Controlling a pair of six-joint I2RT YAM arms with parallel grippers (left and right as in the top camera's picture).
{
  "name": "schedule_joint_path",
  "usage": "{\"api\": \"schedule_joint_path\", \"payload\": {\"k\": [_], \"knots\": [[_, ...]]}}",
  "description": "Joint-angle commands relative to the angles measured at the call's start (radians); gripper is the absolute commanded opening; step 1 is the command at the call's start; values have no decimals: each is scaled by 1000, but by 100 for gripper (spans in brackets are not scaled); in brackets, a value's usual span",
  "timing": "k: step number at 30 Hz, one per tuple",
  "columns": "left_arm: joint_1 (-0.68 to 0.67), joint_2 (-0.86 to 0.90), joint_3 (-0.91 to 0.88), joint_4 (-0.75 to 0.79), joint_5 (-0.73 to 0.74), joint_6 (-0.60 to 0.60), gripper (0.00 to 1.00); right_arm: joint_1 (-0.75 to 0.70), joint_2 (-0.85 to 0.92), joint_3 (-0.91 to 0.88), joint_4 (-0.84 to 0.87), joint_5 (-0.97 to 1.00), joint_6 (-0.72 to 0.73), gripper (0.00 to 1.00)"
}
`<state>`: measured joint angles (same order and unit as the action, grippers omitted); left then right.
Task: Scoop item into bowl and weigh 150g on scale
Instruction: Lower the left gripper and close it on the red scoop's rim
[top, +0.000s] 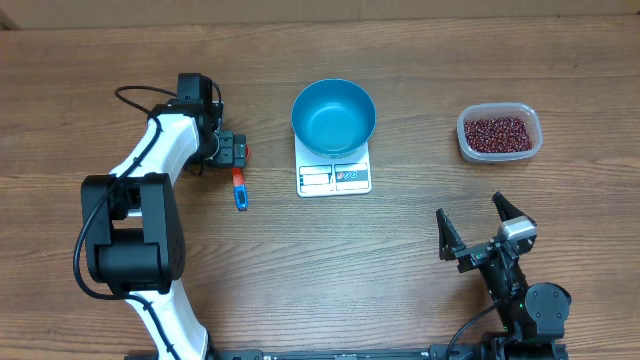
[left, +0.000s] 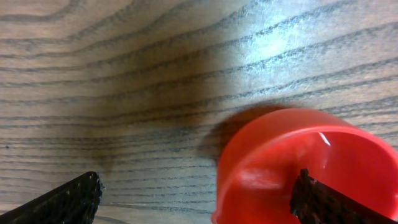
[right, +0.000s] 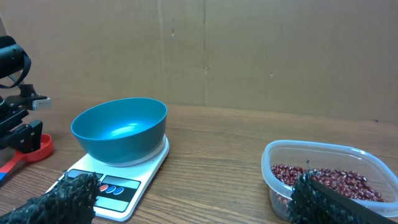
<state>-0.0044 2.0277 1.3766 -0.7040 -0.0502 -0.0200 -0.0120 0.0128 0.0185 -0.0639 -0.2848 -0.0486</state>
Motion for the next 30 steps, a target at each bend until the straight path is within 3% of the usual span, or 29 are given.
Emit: {"api": "schedule_joint_path", "payload": {"k": [1, 4, 6, 7, 9, 13, 16, 30], "knots": [[7, 13, -11, 10, -10, -10, 100, 5, -10, -11, 6, -5, -2, 100], [7, 13, -11, 16, -10, -10, 100, 5, -10, -11, 6, -5, -2, 100], [7, 13, -11, 20, -10, -10, 91, 5, -10, -11, 6, -5, -2, 100], [7, 13, -11, 23, -10, -10, 76, 5, -10, -11, 6, -5, -2, 100], [7, 13, -11, 28, -10, -10, 37, 5, -10, -11, 6, -5, -2, 100], [7, 13, -11, 32, -9, -10, 9, 5, -10, -11, 6, -5, -2, 100], [7, 13, -11, 32, -9, -10, 5, 5, -10, -11, 6, -5, -2, 100], [6, 12, -10, 10, 66, -11, 4, 5, -10, -11, 6, -5, -2, 100]]}}
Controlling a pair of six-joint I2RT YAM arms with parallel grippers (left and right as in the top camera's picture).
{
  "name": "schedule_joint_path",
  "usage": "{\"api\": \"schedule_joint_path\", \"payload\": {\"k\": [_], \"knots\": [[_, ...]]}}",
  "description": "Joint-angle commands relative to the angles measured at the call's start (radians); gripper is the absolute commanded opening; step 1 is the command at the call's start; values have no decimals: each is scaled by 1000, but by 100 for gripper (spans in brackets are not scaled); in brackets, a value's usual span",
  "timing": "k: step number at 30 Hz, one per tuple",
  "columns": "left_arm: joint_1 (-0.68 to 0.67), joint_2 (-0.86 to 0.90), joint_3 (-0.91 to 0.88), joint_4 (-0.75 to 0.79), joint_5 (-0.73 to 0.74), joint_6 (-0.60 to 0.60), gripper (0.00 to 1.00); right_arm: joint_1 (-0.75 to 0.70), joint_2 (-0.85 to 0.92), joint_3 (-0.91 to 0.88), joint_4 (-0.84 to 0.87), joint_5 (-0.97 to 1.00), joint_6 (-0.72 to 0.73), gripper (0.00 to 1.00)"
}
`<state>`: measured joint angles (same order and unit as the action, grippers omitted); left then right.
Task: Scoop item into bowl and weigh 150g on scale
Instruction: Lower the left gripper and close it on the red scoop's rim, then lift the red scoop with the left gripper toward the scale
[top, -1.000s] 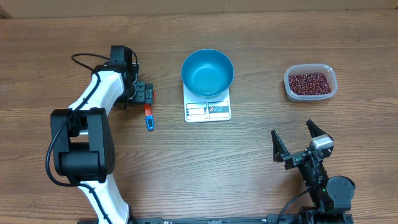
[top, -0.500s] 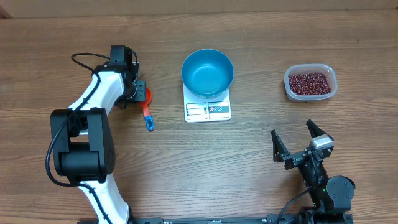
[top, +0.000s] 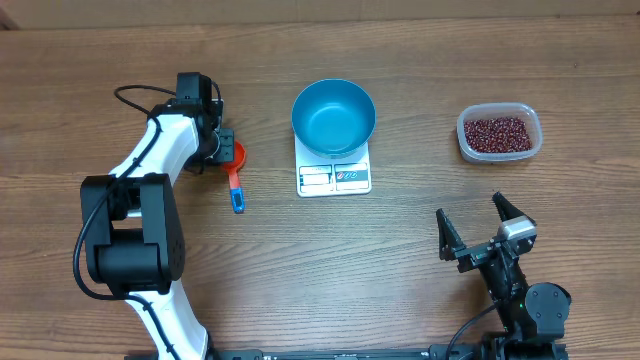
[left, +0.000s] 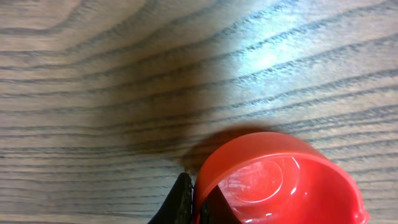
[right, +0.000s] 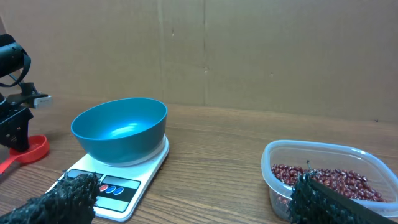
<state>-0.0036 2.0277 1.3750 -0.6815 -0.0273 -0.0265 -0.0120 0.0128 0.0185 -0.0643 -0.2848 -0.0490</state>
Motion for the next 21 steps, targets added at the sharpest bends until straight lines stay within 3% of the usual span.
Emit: {"api": "schedule_joint_path", "payload": {"k": [1, 9, 17, 21], "knots": [[6, 12, -3, -24, 51, -6, 4, 5, -10, -11, 6, -5, -2, 100], [4, -2, 103, -188, 48, -22, 4, 5, -10, -11, 6, -5, -2, 100], [3, -52, 321, -372, 47, -24, 4, 5, -10, -11, 6, -5, -2, 100], [3, -92, 411, -444, 47, -108, 4, 5, -10, -11, 6, -5, -2, 100]]}}
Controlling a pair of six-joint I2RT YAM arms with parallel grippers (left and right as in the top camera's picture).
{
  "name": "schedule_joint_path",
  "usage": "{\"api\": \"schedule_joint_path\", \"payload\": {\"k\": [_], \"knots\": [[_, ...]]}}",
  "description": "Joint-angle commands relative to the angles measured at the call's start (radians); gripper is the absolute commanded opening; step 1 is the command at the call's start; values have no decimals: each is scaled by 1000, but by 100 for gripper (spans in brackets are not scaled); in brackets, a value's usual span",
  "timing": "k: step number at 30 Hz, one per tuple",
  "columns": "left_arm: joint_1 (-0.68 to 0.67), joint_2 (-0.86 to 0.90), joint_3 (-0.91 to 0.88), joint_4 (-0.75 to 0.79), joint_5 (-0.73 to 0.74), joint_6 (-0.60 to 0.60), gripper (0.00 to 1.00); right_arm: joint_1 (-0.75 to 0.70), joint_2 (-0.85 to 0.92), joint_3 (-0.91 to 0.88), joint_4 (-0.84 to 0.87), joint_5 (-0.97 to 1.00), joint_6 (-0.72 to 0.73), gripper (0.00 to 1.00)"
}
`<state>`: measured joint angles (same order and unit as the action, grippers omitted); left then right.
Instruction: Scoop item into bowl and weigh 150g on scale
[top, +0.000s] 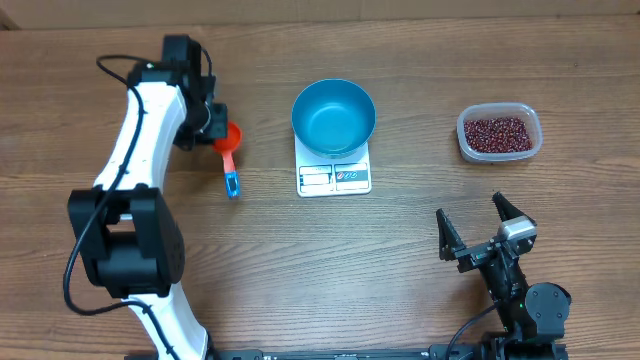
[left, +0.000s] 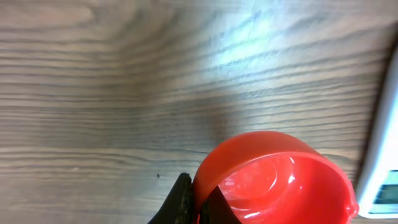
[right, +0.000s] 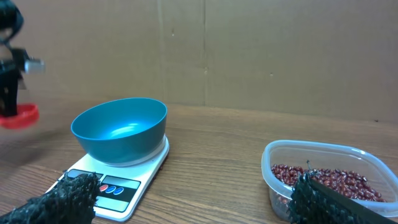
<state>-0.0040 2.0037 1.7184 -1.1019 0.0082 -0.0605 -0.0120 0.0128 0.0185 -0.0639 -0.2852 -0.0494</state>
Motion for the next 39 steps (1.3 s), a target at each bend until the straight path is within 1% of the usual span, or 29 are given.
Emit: {"api": "schedule_joint_path", "payload": {"k": [1, 4, 6, 10, 14, 18, 20, 22, 25, 29, 31, 35, 39], "knots": [[4, -82, 84, -37, 11, -108, 4, 5, -10, -11, 6, -5, -1, 100], [3, -126, 106, -55, 11, -227, 4, 5, -10, -11, 6, -5, -1, 100], [4, -160, 106, -60, 12, -351, 4, 5, -10, -11, 6, -5, -1, 100], [3, -215, 106, -129, 34, -534, 4, 5, -10, -11, 6, -5, -1, 100], [3, -236, 106, -194, 116, -631, 4, 5, -10, -11, 6, -5, -1, 100], [3, -238, 106, -259, 228, -644, 4, 5, -10, -11, 6, -5, -1, 100], [3, -238, 106, -297, 257, -644, 4, 5, -10, -11, 6, -8, -1, 100], [3, -238, 106, -325, 259, -643, 4, 5, -10, -11, 7, -10, 0, 100], [3, -238, 106, -352, 247, -642, 4, 5, -10, -10, 33, -69, 7, 100], [3, -238, 106, -361, 244, -643, 4, 5, -10, 14, 76, -79, 232, 100], [3, -238, 106, -359, 245, -644, 4, 5, -10, 41, 66, -79, 307, 100], [3, -238, 106, -361, 247, -644, 4, 5, -2, 122, -8, -76, 367, 100], [3, -238, 106, -361, 250, -644, 4, 5, 55, 243, -146, -76, 402, 100]]}}
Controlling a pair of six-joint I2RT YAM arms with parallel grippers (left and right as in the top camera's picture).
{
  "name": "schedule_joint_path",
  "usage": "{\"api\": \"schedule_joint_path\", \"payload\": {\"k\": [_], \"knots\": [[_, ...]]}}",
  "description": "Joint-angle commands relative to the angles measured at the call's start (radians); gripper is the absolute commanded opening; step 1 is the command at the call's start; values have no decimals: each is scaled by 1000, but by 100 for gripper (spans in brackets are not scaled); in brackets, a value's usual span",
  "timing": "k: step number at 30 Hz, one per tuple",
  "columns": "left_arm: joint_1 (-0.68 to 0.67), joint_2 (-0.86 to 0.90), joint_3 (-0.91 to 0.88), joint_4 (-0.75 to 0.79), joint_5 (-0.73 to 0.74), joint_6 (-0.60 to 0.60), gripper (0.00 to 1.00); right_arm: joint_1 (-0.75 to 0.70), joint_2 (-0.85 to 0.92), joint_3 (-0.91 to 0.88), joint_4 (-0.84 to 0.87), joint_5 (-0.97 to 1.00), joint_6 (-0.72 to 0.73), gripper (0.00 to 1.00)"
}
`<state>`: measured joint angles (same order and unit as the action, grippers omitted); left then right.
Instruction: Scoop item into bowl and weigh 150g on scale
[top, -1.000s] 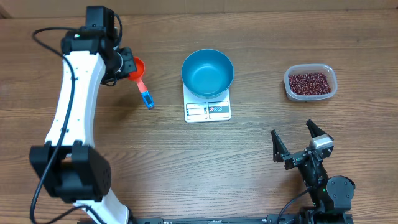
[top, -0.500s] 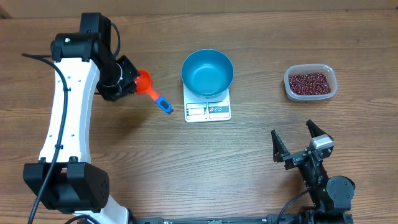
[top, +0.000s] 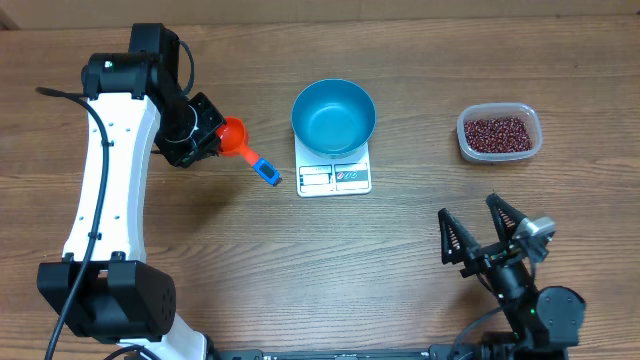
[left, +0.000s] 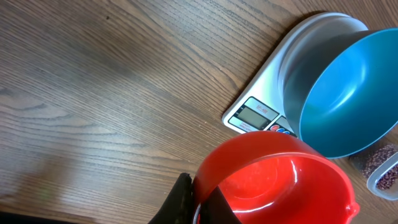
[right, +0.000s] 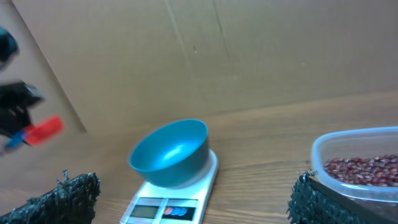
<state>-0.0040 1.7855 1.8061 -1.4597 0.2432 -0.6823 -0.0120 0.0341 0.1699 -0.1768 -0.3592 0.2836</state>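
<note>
My left gripper (top: 218, 133) is shut on the rim of a red scoop (top: 233, 135) with a blue handle tip (top: 268, 173), held above the table left of the scale. In the left wrist view the scoop (left: 280, 180) is empty, pinched at the gripper (left: 198, 202). A blue bowl (top: 333, 116) sits on the white scale (top: 334, 178). Red beans fill a clear container (top: 499, 133) at the right. My right gripper (top: 480, 238) stands open near the front right, with nothing between its fingers (right: 314, 199).
Bare wooden table (top: 300, 260) lies between the scale and the right gripper. A cardboard wall (right: 249, 56) stands behind the table. The left arm's cable (top: 60, 95) hangs at the far left.
The left arm has risen and turned; the scoop's handle now points toward the scale and the cup is a little further right. The right gripper has tilted, still open.
My left gripper was open around the scoop's red cup on the table. Then it was shut on the cup's rim. Then the scoop was lifted off the table left of the scale, and now it is higher and turned, with bowl and scale in the left wrist view.
</note>
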Motion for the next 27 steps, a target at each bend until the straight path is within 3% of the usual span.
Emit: {"api": "schedule_joint_path", "payload": {"k": [1, 7, 11, 18, 21, 24, 27], "knots": [[3, -20, 18, -3, 17, -22, 4, 5, 56, 121, -64, -2, 69, 100], [3, -20, 18, -2, 17, -41, 4, 5, 283, 328, -221, -15, 122, 100], [3, -20, 18, -2, 16, -60, 4, 5, 476, 458, -267, -154, 140, 100], [3, -20, 18, 12, 18, -113, 4, 5, 739, 533, -106, -547, 140, 100], [2, -20, 18, 16, 21, -135, 4, 5, 819, 533, -2, -646, 276, 100], [-5, -20, 18, 24, 21, -150, 4, 5, 894, 533, 54, -668, 509, 100], [-19, -20, 18, 31, 21, -157, 4, 6, 955, 533, 70, -676, 594, 100]]}}
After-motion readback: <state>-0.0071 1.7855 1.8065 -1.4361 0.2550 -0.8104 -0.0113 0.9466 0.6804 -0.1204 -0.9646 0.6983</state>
